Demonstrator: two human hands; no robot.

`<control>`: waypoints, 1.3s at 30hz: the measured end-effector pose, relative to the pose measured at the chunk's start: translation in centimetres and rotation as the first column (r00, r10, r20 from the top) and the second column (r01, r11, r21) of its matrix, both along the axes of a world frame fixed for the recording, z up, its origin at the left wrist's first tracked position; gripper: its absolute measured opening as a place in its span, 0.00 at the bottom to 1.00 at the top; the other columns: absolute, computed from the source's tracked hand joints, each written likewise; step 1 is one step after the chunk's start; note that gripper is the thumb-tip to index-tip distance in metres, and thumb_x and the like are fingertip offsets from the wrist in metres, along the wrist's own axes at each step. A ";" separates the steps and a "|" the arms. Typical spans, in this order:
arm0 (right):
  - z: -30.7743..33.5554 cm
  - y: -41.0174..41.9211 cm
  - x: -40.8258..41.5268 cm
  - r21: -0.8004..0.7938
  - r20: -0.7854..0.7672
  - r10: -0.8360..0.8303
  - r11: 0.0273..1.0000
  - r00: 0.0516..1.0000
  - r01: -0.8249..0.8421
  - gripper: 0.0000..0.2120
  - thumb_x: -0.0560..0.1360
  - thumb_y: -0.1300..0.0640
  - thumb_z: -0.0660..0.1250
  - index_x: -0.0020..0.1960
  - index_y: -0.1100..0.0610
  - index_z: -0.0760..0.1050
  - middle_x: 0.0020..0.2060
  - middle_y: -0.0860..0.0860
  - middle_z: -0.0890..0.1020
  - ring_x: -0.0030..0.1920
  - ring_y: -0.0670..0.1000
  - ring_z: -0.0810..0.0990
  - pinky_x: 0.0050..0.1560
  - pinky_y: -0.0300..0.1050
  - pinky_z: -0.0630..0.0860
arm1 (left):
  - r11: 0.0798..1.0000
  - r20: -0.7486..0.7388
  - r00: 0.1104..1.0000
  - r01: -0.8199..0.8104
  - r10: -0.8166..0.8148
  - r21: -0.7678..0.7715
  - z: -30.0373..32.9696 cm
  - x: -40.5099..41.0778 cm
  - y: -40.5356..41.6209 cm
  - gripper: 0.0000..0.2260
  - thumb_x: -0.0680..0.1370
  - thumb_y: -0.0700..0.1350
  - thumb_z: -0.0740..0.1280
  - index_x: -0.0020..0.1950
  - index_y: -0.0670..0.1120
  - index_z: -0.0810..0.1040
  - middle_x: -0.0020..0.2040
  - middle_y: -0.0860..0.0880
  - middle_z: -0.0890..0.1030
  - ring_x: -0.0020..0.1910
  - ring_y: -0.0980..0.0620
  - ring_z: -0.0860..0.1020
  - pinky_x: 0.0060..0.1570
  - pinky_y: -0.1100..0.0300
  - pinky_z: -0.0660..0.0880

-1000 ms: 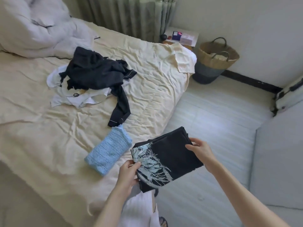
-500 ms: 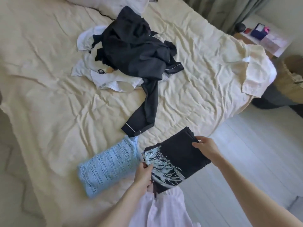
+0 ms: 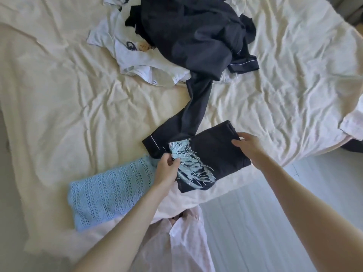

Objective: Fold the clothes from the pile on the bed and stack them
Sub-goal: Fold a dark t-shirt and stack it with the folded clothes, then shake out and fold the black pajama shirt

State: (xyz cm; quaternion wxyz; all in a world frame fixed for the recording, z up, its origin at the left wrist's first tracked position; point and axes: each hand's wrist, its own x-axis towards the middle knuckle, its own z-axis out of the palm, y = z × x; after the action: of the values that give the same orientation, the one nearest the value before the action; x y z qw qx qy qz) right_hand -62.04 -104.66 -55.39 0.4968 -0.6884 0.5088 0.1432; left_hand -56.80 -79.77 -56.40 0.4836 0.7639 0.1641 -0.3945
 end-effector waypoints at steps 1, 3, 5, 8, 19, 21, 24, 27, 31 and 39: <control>-0.2 -0.6 0.7 0.000 0.019 -0.009 1.000 1.000 0.009 0.15 0.74 0.61 0.67 0.60 0.53 0.77 0.51 0.55 0.81 0.51 0.56 0.79 0.55 0.51 0.77 | 1.000 0.033 0.999 0.007 -0.007 0.002 -0.1 0.8 -0.5 0.04 0.78 0.45 0.63 0.44 0.50 0.71 0.49 0.43 0.78 0.51 0.42 0.78 0.54 0.40 0.76; -0.6 -1.6 1.7 -0.016 0.046 -0.016 1.000 0.999 0.016 0.14 0.75 0.61 0.66 0.60 0.51 0.77 0.52 0.54 0.80 0.50 0.55 0.79 0.54 0.51 0.77 | 0.999 0.065 0.998 0.013 -0.016 0.034 -0.8 2.0 -1.3 0.04 0.78 0.46 0.63 0.44 0.50 0.70 0.50 0.42 0.78 0.50 0.42 0.78 0.53 0.40 0.76; -1.3 -1.9 1.8 -0.059 0.012 0.036 0.998 0.999 -0.035 0.16 0.76 0.60 0.64 0.63 0.52 0.75 0.55 0.54 0.80 0.54 0.56 0.78 0.57 0.54 0.76 | 0.996 0.038 0.999 0.019 -0.022 0.084 -1.9 2.4 -1.7 0.05 0.79 0.47 0.62 0.45 0.47 0.69 0.48 0.42 0.77 0.47 0.42 0.78 0.53 0.41 0.76; -2.2 -1.0 0.5 -0.105 -0.126 0.205 0.970 0.971 -0.219 0.23 0.77 0.59 0.62 0.72 0.53 0.65 0.62 0.56 0.76 0.62 0.59 0.74 0.60 0.54 0.73 | 0.985 -0.062 0.997 0.062 -0.053 0.158 -3.1 1.5 -1.3 0.05 0.79 0.45 0.60 0.47 0.45 0.67 0.46 0.44 0.75 0.47 0.44 0.77 0.54 0.42 0.76; 8.1 8.9 -0.6 -0.420 -0.122 0.620 0.675 0.775 -0.606 0.27 0.79 0.49 0.60 0.76 0.54 0.58 0.73 0.53 0.63 0.73 0.54 0.61 0.72 0.52 0.59 | 0.869 0.360 0.791 0.447 -0.494 0.212 8.1 2.5 7.3 0.21 0.80 0.49 0.60 0.72 0.48 0.65 0.69 0.49 0.70 0.66 0.52 0.69 0.60 0.65 0.62; 11.0 11.7 0.2 -0.490 -0.127 0.685 0.585 0.717 -0.646 0.28 0.79 0.47 0.59 0.76 0.51 0.57 0.74 0.51 0.61 0.75 0.52 0.57 0.74 0.51 0.53 | 0.837 0.477 0.689 0.471 -0.546 0.279 11.3 3.2 9.9 0.22 0.80 0.47 0.62 0.72 0.45 0.65 0.70 0.48 0.69 0.69 0.51 0.67 0.63 0.68 0.58; 15.1 15.9 1.2 -0.564 -0.127 0.759 0.475 0.639 -0.675 0.29 0.79 0.43 0.57 0.77 0.49 0.53 0.76 0.49 0.57 0.76 0.50 0.52 0.75 0.51 0.47 | 0.776 0.555 0.542 0.464 -0.631 0.428 15.2 3.8 14.2 0.24 0.78 0.48 0.64 0.72 0.43 0.66 0.72 0.45 0.67 0.72 0.48 0.64 0.69 0.62 0.56; 18.4 20.4 0.9 -0.607 -0.100 0.808 0.412 0.580 -0.679 0.30 0.79 0.42 0.56 0.77 0.49 0.52 0.77 0.50 0.54 0.76 0.50 0.50 0.75 0.54 0.45 | 0.742 0.569 0.476 0.427 -0.671 0.517 17.7 2.8 18.9 0.24 0.78 0.49 0.65 0.72 0.44 0.66 0.73 0.44 0.66 0.72 0.47 0.63 0.70 0.57 0.57; 20.8 26.0 -0.1 -0.668 -0.111 0.863 0.303 0.493 -0.680 0.31 0.78 0.39 0.55 0.77 0.47 0.51 0.77 0.48 0.54 0.76 0.48 0.49 0.75 0.54 0.44 | 0.804 0.604 0.536 0.321 -0.590 0.501 19.4 -0.2 25.0 0.24 0.77 0.48 0.67 0.71 0.45 0.68 0.73 0.43 0.66 0.73 0.45 0.62 0.71 0.55 0.57; 21.1 37.6 -3.7 -0.727 -0.020 0.925 0.246 0.378 -0.641 0.30 0.78 0.40 0.57 0.76 0.48 0.54 0.76 0.49 0.55 0.76 0.50 0.52 0.74 0.54 0.44 | 0.865 0.643 0.611 0.151 -0.462 0.478 20.2 -7.4 37.1 0.22 0.78 0.46 0.66 0.71 0.44 0.69 0.73 0.43 0.65 0.74 0.45 0.60 0.71 0.53 0.58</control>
State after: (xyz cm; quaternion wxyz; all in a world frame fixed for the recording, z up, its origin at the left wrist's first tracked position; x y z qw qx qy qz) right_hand -65.73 -67.10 -34.33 0.1823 -0.9817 -0.0259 0.0480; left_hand -64.17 -42.68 -36.22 0.2749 0.9510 -0.1095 -0.0896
